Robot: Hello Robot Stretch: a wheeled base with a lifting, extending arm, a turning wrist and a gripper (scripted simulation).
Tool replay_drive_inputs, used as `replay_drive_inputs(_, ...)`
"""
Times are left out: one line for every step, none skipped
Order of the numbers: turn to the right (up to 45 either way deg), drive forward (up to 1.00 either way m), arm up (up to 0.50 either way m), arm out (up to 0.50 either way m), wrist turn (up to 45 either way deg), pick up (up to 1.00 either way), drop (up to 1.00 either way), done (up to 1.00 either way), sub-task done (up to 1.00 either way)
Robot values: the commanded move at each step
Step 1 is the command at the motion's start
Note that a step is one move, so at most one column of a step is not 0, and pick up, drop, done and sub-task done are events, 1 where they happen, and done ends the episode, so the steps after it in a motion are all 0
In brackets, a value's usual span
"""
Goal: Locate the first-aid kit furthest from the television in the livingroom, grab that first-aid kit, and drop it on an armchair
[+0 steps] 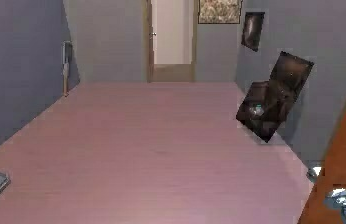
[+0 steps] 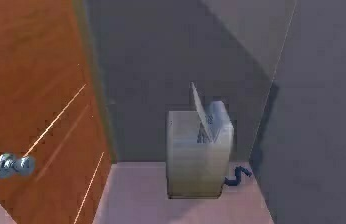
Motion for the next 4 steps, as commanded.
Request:
replay_drive_inputs(-45.0,0.00,0.00,0.00,0.0,0.00,0.00,0.00,0.00)
replay_drive_inputs(0.0,0.40,0.00,0.00,0.0,0.00,0.00,0.00,0.00)
replay_drive_inputs(45.0,0.00,0.00,0.00,0.0,0.00,0.00,0.00,0.00)
replay_drive_inputs(18.0,0.00,0.00,0.00,0.0,0.00,0.00,0.00,0.00)
